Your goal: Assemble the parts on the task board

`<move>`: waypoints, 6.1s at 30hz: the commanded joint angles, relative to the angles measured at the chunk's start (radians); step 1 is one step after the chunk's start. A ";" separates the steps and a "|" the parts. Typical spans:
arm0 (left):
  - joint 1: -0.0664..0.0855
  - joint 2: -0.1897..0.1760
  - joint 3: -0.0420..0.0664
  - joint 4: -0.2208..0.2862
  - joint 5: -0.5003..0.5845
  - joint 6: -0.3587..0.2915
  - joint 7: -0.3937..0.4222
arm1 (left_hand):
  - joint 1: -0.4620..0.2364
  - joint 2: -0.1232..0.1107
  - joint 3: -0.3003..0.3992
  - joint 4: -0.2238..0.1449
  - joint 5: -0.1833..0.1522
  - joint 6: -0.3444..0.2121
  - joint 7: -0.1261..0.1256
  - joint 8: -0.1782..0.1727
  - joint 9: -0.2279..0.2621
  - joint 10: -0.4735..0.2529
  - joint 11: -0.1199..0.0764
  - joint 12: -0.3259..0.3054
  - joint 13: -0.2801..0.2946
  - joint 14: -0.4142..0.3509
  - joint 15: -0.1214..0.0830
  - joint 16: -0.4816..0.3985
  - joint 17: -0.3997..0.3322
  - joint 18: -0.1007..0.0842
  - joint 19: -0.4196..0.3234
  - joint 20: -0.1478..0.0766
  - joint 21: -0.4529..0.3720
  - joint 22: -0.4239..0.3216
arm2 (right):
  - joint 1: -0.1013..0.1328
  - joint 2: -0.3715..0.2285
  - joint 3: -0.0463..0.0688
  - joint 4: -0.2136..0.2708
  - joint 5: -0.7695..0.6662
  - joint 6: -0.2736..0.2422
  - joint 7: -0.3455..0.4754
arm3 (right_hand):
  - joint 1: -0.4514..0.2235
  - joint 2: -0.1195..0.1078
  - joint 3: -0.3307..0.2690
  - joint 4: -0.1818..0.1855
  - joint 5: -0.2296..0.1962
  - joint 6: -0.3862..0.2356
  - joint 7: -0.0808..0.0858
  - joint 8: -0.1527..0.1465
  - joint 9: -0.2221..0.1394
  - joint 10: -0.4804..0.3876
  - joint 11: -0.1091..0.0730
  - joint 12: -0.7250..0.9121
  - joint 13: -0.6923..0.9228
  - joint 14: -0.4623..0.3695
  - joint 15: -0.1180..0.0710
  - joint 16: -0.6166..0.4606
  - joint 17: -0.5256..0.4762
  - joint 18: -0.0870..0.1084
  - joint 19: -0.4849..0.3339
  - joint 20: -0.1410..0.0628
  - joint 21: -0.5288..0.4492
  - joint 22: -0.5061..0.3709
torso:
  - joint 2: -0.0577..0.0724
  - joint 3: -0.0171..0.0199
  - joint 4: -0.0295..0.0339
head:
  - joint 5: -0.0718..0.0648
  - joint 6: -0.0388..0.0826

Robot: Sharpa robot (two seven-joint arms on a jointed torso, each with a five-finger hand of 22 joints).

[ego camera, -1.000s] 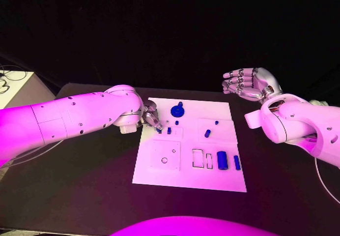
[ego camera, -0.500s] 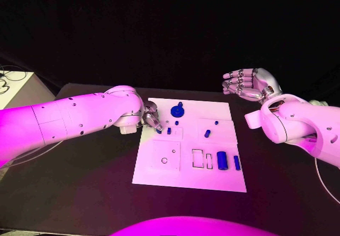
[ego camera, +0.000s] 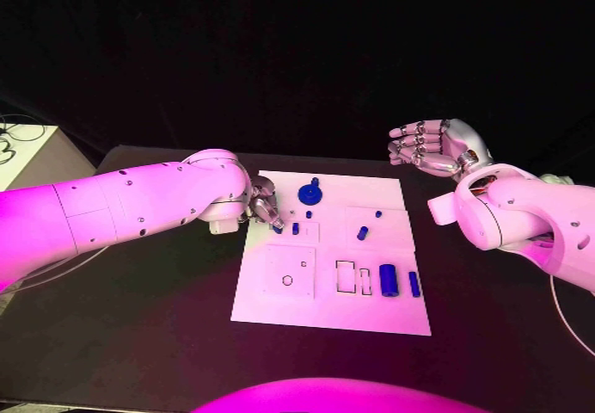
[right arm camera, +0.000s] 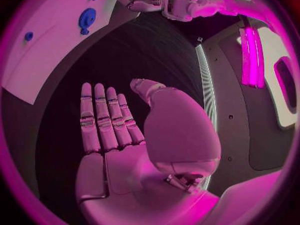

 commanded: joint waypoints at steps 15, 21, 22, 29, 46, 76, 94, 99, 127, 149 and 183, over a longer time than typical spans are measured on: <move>-0.009 0.024 -0.026 -0.013 0.019 0.026 -0.001 | -0.038 0.007 0.134 -0.139 0.000 0.023 -0.013 0.003 0.011 0.031 -0.007 0.020 0.030 0.098 -0.010 0.010 0.230 -0.016 0.008 -0.004 0.004 0.048 | -0.001 0.001 0.000 0.000 0.000 0.019 0.002 | -0.008 0.003 0.003 -0.010 0.012 0.001 0.048 -0.007 -0.003 0.008 0.005 -0.011 -0.001 0.009 0.003 -0.008 -0.007 0.014 0.003 0.001 -0.002 -0.009 | 0.001 0.0002 -0.0008 | 0.000 -0.008; -0.013 0.027 -0.028 -0.017 0.021 0.021 -0.002 | -0.054 0.011 0.116 -0.126 -0.003 0.026 -0.018 0.003 0.013 0.036 -0.011 0.021 0.035 0.098 -0.012 0.012 0.232 -0.017 0.008 -0.006 0.004 0.048 | -0.001 0.002 0.000 -0.001 0.000 0.021 0.001 | -0.009 0.003 0.003 -0.011 0.014 0.001 0.049 -0.007 -0.003 0.009 0.005 -0.012 -0.001 0.010 0.003 -0.009 -0.009 0.014 0.003 0.001 -0.002 -0.010 | 0.001 0.0007 -0.0007 | -0.001 -0.011; -0.013 0.027 -0.028 -0.017 0.021 0.022 -0.002 | -0.056 0.011 0.114 -0.125 -0.004 0.027 -0.019 0.003 0.013 0.036 -0.011 0.022 0.035 0.098 -0.013 0.012 0.232 -0.017 0.009 -0.006 0.004 0.049 | -0.001 0.002 0.000 -0.001 0.000 0.021 0.001 | -0.009 0.003 0.003 -0.011 0.014 0.001 0.049 -0.007 -0.003 0.009 0.005 -0.012 -0.001 0.010 0.003 -0.009 -0.009 0.014 0.003 0.001 -0.002 -0.010 | 0.000 0.0008 -0.0010 | -0.002 -0.012; -0.014 0.028 -0.029 -0.018 0.023 0.022 -0.003 | -0.079 0.007 0.082 -0.107 -0.008 0.031 -0.025 0.002 0.015 0.040 -0.015 0.022 0.039 0.099 -0.016 0.013 0.234 -0.016 0.008 -0.010 0.002 0.047 | -0.001 0.002 0.000 -0.001 0.000 0.022 0.001 | -0.009 0.004 0.004 -0.011 0.016 0.002 0.049 -0.008 -0.004 0.010 0.005 -0.013 -0.001 0.010 0.003 -0.010 -0.010 0.014 0.004 0.001 -0.002 -0.012 | 0.000 0.0007 -0.0010 | -0.003 -0.012; -0.015 0.026 -0.029 -0.028 0.020 0.013 -0.010 | -0.152 -0.005 -0.197 0.038 -0.036 0.065 -0.029 -0.028 -0.003 0.035 -0.018 0.018 0.055 0.099 -0.020 0.012 0.233 -0.017 0.011 -0.015 -0.003 0.048 | -0.001 0.001 0.000 0.000 0.001 0.025 0.001 | -0.011 0.004 0.003 -0.011 0.019 0.002 0.050 -0.009 -0.004 0.010 0.005 -0.015 -0.001 0.011 0.003 -0.011 -0.013 0.013 0.004 0.001 -0.002 -0.015 | -0.001 0.0009 -0.0003 | -0.005 -0.010; -0.021 -0.024 -0.006 0.019 0.009 -0.131 0.021 | -0.052 0.018 -0.339 0.136 -0.096 -0.059 0.027 -0.077 -0.013 -0.173 0.033 -0.178 -0.215 0.076 0.022 -0.026 0.170 0.001 -0.045 0.018 -0.052 -0.028 | -0.007 -0.004 0.000 0.000 0.007 0.030 -0.005 | -0.023 0.005 -0.002 -0.009 0.017 0.000 0.054 -0.013 -0.007 0.009 0.009 -0.023 -0.001 0.010 0.006 -0.020 -0.023 0.013 0.001 0.003 -0.003 -0.028 | 0.002 -0.0041 -0.0076 | -0.021 0.004; -0.021 -0.072 0.062 0.079 -0.008 -0.194 0.034 | -0.042 0.017 -0.357 0.139 -0.094 -0.085 0.040 -0.077 -0.017 -0.203 0.046 -0.174 -0.217 0.068 0.033 -0.037 0.151 0.008 -0.065 0.028 -0.069 -0.055 | -0.010 -0.004 0.000 -0.002 0.008 0.029 -0.006 | -0.024 0.005 -0.003 -0.009 0.018 0.000 0.055 -0.014 -0.008 0.009 0.009 -0.025 -0.001 0.010 0.007 -0.021 -0.026 0.013 0.001 0.004 -0.003 -0.031 | 0.001 -0.0015 -0.0082 | -0.018 0.012; -0.021 -0.073 0.065 0.090 0.006 -0.227 0.104 | -0.008 0.025 -0.359 0.136 -0.092 -0.105 0.048 -0.068 -0.019 -0.232 0.052 -0.174 -0.221 0.048 0.040 -0.065 0.107 0.017 -0.095 0.035 -0.094 -0.093 | -0.011 -0.005 0.000 -0.002 0.008 0.028 -0.005 | -0.024 0.005 -0.003 -0.009 0.018 0.000 0.055 -0.014 -0.008 0.009 0.009 -0.025 -0.001 0.010 0.007 -0.021 -0.026 0.013 0.001 0.004 -0.003 -0.031 | 0.002 -0.0023 -0.0071 | -0.020 0.017; -0.063 0.059 -0.021 -0.033 -0.340 -0.434 0.564 | 0.296 -0.053 -0.222 0.001 -0.112 -0.249 0.108 -0.171 -0.247 -0.566 0.149 -0.459 -0.486 -0.356 0.128 -0.400 -0.453 0.113 -0.504 0.116 -0.437 -0.533 | -0.011 -0.004 0.000 -0.003 0.008 0.033 -0.003 | -0.025 0.006 -0.003 -0.010 0.018 -0.001 0.055 -0.015 -0.009 0.009 0.010 -0.027 -0.001 0.010 0.007 -0.023 -0.028 0.013 0.000 0.004 -0.003 -0.034 | 0.004 -0.0033 -0.0084 | -0.026 0.030; -0.064 0.110 -0.025 -0.097 -0.414 -0.299 0.443 | 0.304 -0.042 -0.219 -0.017 -0.112 -0.195 0.088 -0.208 -0.334 -0.550 0.145 -0.456 -0.538 -0.321 0.124 -0.336 -0.463 0.099 -0.442 0.114 -0.376 -0.456 | -0.011 -0.002 0.000 -0.003 0.008 0.036 -0.004 | -0.024 0.008 -0.002 -0.011 0.020 0.000 0.054 -0.015 -0.009 0.010 0.009 -0.028 -0.001 0.011 0.007 -0.024 -0.030 0.013 0.000 0.004 -0.002 -0.037 | 0.002 -0.0024 -0.0065 | -0.032 0.022; -0.064 0.136 -0.024 -0.136 -0.384 -0.287 0.461 | 0.303 -0.020 -0.158 -0.042 -0.116 -0.115 0.095 -0.254 -0.412 -0.467 0.132 -0.505 -0.619 -0.283 0.113 -0.259 -0.461 0.085 -0.390 0.103 -0.301 -0.368 | -0.011 -0.003 0.000 0.003 0.008 0.037 -0.004 | -0.025 0.010 -0.002 -0.011 0.021 0.001 0.054 -0.016 -0.009 0.010 0.009 -0.028 -0.001 0.011 0.007 -0.025 -0.031 0.013 0.000 0.004 -0.002 -0.038 | 0.002 -0.0018 -0.0055 | -0.035 0.018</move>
